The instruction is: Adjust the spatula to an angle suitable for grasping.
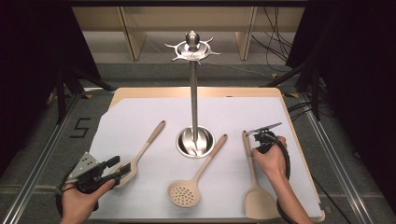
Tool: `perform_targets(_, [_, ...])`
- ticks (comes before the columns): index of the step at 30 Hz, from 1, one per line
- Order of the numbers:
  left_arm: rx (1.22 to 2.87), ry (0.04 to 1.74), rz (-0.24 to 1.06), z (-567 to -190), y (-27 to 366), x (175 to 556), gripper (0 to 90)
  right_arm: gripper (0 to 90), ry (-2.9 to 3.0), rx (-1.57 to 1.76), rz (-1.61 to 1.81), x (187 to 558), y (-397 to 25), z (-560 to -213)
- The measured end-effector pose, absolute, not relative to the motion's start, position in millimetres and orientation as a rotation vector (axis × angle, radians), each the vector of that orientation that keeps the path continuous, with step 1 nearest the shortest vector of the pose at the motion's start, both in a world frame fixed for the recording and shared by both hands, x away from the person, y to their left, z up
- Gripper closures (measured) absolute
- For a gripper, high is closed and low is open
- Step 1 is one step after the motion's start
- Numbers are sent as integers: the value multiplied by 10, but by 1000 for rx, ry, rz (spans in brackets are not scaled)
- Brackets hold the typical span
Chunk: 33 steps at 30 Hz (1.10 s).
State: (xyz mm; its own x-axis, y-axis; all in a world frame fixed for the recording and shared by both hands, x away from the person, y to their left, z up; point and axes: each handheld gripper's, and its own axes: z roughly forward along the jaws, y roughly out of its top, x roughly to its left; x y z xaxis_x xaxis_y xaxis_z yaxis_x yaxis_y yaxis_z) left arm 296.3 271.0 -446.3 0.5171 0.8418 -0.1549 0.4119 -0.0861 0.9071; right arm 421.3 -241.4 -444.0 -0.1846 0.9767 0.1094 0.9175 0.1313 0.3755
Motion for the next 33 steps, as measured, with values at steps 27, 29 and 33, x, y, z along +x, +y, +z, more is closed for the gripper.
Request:
perform_targets(27, [1703,1060,489,-4468,2659,2956,452,567,2496,1910,298,3900,-2355,-4350])
perform_targets(29, [1695,1057,483,-4470,2659,2954,452,572,2506,1895,286,3898,-2357,-4362])
perform_targets(33, [1698,1065,491,-4463,2672,2946,451,580,2546,1822,224,3904,-2368,-4398])
